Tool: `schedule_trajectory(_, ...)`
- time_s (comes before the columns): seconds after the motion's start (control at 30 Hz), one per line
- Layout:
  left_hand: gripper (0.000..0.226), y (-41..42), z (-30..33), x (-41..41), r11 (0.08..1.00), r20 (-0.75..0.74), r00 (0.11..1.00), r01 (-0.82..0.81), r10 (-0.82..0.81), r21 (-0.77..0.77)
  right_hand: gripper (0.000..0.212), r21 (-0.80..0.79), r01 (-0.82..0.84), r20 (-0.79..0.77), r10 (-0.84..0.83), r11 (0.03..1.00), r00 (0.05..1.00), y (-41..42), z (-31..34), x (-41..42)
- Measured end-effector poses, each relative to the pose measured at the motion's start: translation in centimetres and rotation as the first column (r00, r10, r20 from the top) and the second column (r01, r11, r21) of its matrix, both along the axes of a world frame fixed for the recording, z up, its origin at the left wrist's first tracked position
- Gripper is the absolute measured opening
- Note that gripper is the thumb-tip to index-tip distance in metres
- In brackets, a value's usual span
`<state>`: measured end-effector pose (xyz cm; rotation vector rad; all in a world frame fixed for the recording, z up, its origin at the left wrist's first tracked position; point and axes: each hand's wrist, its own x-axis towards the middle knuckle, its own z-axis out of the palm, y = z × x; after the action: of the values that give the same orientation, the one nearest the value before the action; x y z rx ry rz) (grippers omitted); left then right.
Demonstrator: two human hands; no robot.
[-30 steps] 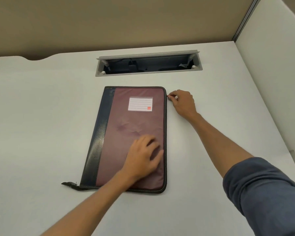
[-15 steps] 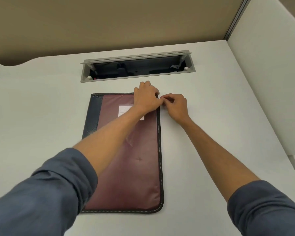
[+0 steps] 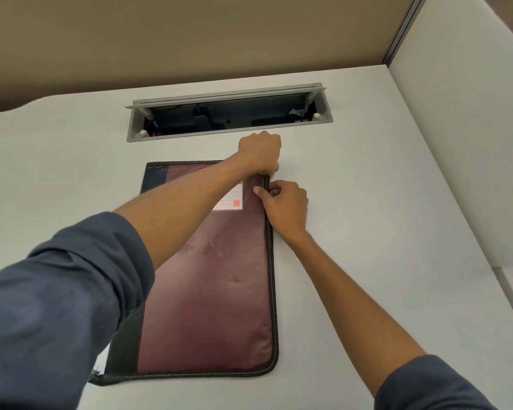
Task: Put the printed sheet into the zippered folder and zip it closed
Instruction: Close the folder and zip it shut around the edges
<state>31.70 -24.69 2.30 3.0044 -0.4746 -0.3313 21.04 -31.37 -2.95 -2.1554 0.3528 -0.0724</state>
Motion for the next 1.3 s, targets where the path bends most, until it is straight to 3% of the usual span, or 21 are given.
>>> schedule_trajectory(0.07, 0.010, 0.1, 0.0, 0.2, 0.999, 0.026, 0.999, -0.028, 0.028, -0.028, 0.024, 0.044, 0.027, -0.004, -0.026, 0.999, 1.000, -0.1, -0.1, 0.1)
schedule_trajectory(0.17, 0.024, 0.4, -0.4, 0.6, 0.986, 0.032, 0.991, -0.123, 0.127, -0.115, 0.023, 0.066, 0.036, 0.001, -0.036, 0.997, 0.999, -0.2, -0.1, 0.0)
schedule_trajectory(0.23, 0.019, 0.7, -0.5, 0.8, 0.958, 0.001, 0.976, -0.215, 0.219, -0.190, 0.025, 0.070, 0.036, -0.001, -0.036, 0.997, 0.999, -0.1, 0.0, 0.0)
schedule_trajectory(0.47, 0.023, 3.4, 0.2, 2.0, 0.804, -0.228, 0.852, -0.521, 0.471, -0.287, 0.019, 0.094, 0.037, -0.015, -0.035, 0.995, 0.999, -0.4, -0.1, 0.1)
schedule_trajectory(0.7, 0.026, 3.5, -0.1, 2.1, 0.869, -0.209, 0.885, -0.455, 0.416, -0.196, 0.025, -0.014, 0.006, -0.082, -0.007, 1.000, 0.997, -1.3, 0.6, 1.6)
schedule_trajectory(0.83, 0.024, 3.6, 0.3, 2.6, 0.913, -0.238, 0.908, -0.383, 0.344, -0.143, 0.030, -0.037, -0.132, -0.072, 0.129, 0.991, 0.989, -1.6, 1.7, 4.2)
schedule_trajectory(1.1, 0.011, 3.1, 0.7, 3.1, 0.975, -0.240, 0.948, -0.222, 0.210, -0.020, 0.027, 0.157, -0.191, -0.065, 0.203, 0.969, 0.977, -1.3, 2.0, 6.3)
schedule_trajectory(1.3, 0.013, 4.9, 1.3, 3.1, 0.961, -0.310, 0.913, -0.278, 0.265, 0.004, 0.030, 0.122, -0.149, -0.064, 0.157, 0.981, 0.986, -1.2, 1.4, 6.2)
